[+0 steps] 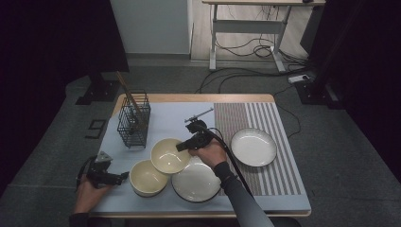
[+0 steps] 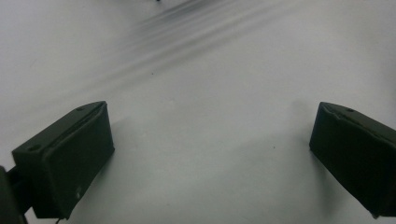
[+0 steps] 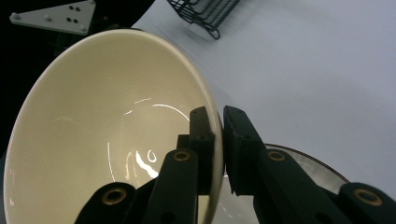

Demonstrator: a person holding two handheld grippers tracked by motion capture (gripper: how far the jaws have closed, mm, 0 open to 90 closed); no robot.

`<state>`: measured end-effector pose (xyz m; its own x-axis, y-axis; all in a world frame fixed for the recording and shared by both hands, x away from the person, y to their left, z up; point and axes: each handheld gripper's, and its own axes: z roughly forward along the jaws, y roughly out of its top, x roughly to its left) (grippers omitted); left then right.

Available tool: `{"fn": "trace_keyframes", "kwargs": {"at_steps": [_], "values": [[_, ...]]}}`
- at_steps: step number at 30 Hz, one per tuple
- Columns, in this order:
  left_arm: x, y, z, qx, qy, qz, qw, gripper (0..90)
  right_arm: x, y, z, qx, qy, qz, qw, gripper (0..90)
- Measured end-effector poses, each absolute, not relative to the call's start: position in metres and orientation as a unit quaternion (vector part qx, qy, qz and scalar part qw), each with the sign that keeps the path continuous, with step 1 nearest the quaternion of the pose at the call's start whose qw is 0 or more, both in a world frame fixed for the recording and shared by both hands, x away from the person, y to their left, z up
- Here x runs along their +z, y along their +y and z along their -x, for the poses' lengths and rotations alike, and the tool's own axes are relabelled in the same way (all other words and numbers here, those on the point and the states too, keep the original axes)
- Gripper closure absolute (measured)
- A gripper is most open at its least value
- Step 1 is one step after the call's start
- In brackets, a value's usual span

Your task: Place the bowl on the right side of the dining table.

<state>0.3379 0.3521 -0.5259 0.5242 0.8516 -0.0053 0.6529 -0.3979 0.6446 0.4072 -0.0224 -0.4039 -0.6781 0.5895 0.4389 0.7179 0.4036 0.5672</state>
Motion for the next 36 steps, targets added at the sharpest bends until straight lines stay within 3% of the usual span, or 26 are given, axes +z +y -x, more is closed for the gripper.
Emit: {"fn": "trace_keyframes", "kwargs": {"at_steps": [36], "values": [[-0.526, 0.352, -0.338, 0.165, 0.459, -0.819, 0.301, 0.0, -0.412, -0.146, -0.42, -0.363, -0.784, 0.503, 0.016, 82.3]]}}
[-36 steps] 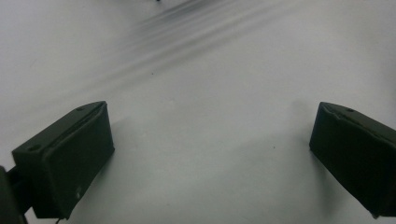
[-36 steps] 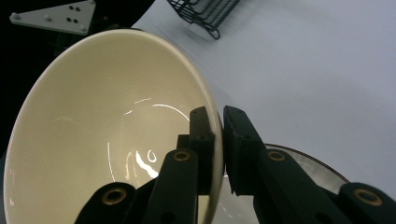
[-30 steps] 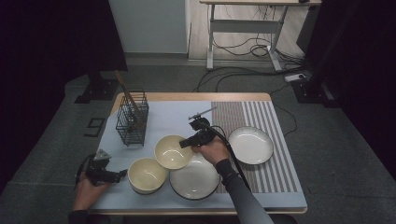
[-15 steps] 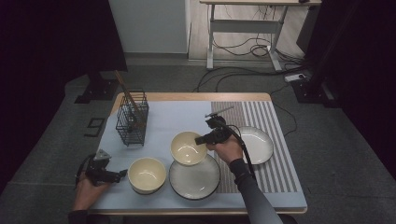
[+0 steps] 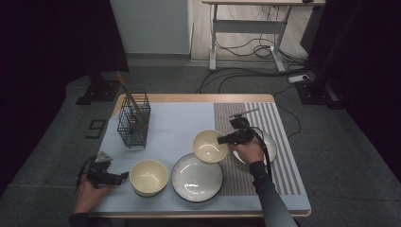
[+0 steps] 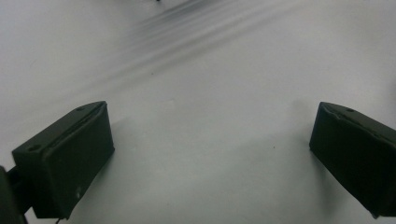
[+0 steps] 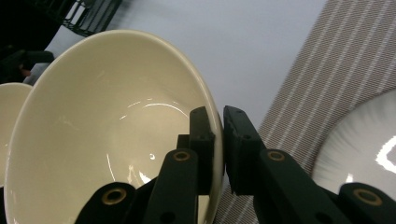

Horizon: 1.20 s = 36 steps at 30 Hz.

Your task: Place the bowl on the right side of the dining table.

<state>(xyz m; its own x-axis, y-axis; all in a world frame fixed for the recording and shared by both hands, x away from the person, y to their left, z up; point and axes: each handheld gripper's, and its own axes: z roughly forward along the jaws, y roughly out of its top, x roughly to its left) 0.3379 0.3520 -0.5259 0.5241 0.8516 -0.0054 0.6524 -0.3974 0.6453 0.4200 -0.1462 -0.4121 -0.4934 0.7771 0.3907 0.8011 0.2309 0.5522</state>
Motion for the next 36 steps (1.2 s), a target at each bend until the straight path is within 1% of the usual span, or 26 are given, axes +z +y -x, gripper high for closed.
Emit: {"fn": "trace_keyframes", "kwargs": {"at_steps": [7, 20, 36], "values": [[-0.526, 0.352, -0.338, 0.165, 0.459, -0.819, 0.301, 0.0, -0.414, -0.165, -0.421, -0.363, -0.77, 0.524, 0.01, 82.3], [-0.526, 0.352, -0.338, 0.165, 0.459, -0.819, 0.301, 0.0, -0.417, -0.207, -0.426, -0.351, -0.748, 0.563, -0.023, 82.3], [-0.526, 0.352, -0.338, 0.166, 0.459, -0.819, 0.301, 0.0, -0.421, -0.247, -0.427, -0.331, -0.732, 0.593, -0.053, 82.3]]}}
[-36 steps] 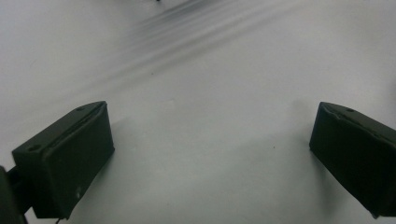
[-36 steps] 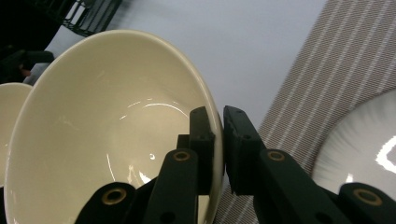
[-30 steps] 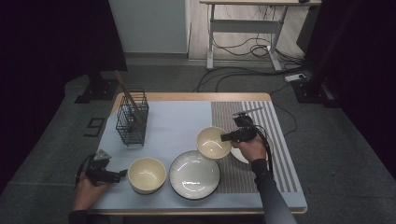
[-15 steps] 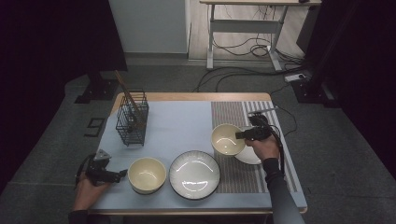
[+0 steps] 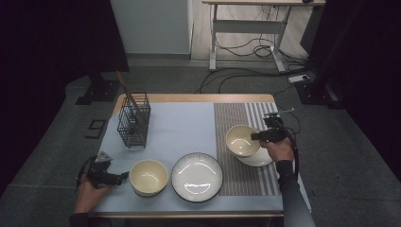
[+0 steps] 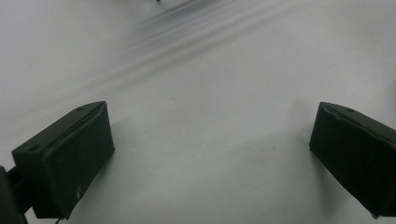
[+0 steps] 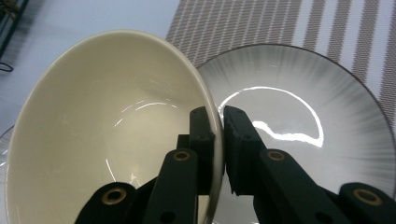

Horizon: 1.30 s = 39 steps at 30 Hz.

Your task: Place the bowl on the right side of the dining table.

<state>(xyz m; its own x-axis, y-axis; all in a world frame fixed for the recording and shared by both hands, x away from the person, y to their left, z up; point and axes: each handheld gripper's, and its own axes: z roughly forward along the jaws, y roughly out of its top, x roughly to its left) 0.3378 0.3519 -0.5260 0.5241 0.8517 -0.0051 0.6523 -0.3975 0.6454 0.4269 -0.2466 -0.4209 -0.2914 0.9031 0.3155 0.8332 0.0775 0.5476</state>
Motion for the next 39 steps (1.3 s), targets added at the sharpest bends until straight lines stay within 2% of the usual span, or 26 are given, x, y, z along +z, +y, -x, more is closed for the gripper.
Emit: {"fn": "trace_keyframes", "kwargs": {"at_steps": [15, 39], "values": [[-0.526, 0.352, -0.338, 0.166, 0.458, -0.82, 0.301, 0.0, -0.446, -0.272, -0.43, 0.313, 0.718, -0.619, 0.064, 82.4], [-0.526, 0.352, -0.338, 0.166, 0.458, -0.82, 0.301, 0.0, -0.469, -0.277, -0.439, 0.299, 0.716, -0.628, 0.066, 82.1]]}}
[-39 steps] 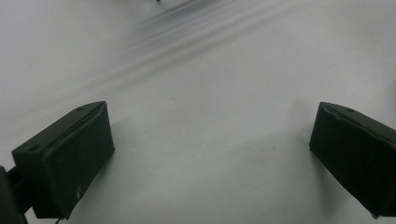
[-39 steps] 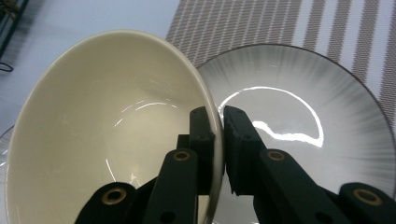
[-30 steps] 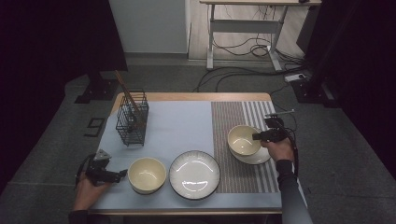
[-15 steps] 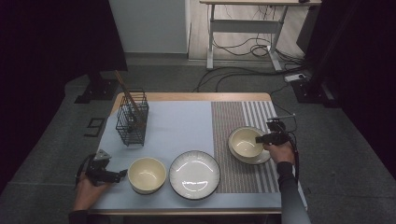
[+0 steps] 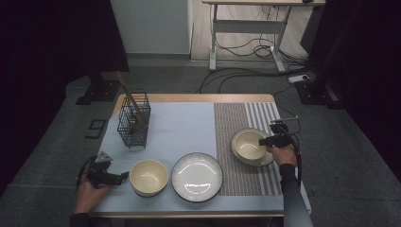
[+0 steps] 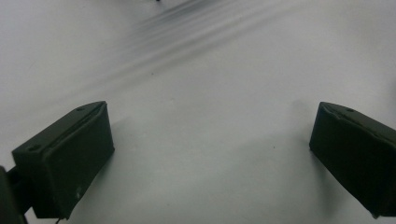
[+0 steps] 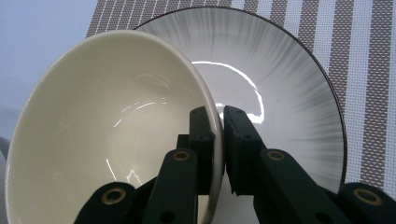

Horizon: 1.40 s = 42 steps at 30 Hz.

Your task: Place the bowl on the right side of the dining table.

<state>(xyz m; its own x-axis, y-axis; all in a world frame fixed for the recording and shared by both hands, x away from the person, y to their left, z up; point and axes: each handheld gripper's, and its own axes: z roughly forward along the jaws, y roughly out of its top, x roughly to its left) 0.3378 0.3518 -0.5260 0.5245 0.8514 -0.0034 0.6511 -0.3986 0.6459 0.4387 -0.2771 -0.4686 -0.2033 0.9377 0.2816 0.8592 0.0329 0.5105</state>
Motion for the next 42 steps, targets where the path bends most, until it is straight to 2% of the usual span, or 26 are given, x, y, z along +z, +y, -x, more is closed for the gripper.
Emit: {"fn": "trace_keyframes", "kwargs": {"at_steps": [16, 24, 30, 38, 42], "values": [[-0.526, 0.352, -0.338, 0.166, 0.458, -0.82, 0.301, 0.0, -0.467, -0.277, -0.438, 0.295, 0.723, -0.618, 0.086, 79.8], [-0.526, 0.352, -0.338, 0.166, 0.458, -0.82, 0.301, 0.0, -0.462, -0.274, -0.432, 0.3, 0.726, -0.611, 0.102, 66.8], [-0.526, 0.352, -0.338, 0.166, 0.458, -0.82, 0.301, 0.0, -0.452, -0.273, -0.42, 0.3, 0.739, -0.587, 0.14, 62.9], [-0.526, 0.352, -0.338, 0.166, 0.458, -0.82, 0.301, 0.0, -0.439, -0.27, -0.405, 0.319, 0.749, -0.561, 0.151, 56.0], [-0.526, 0.352, -0.338, 0.166, 0.458, -0.819, 0.301, 0.0, -0.432, -0.264, -0.397, 0.321, 0.758, -0.547, 0.155, 49.6]]}}
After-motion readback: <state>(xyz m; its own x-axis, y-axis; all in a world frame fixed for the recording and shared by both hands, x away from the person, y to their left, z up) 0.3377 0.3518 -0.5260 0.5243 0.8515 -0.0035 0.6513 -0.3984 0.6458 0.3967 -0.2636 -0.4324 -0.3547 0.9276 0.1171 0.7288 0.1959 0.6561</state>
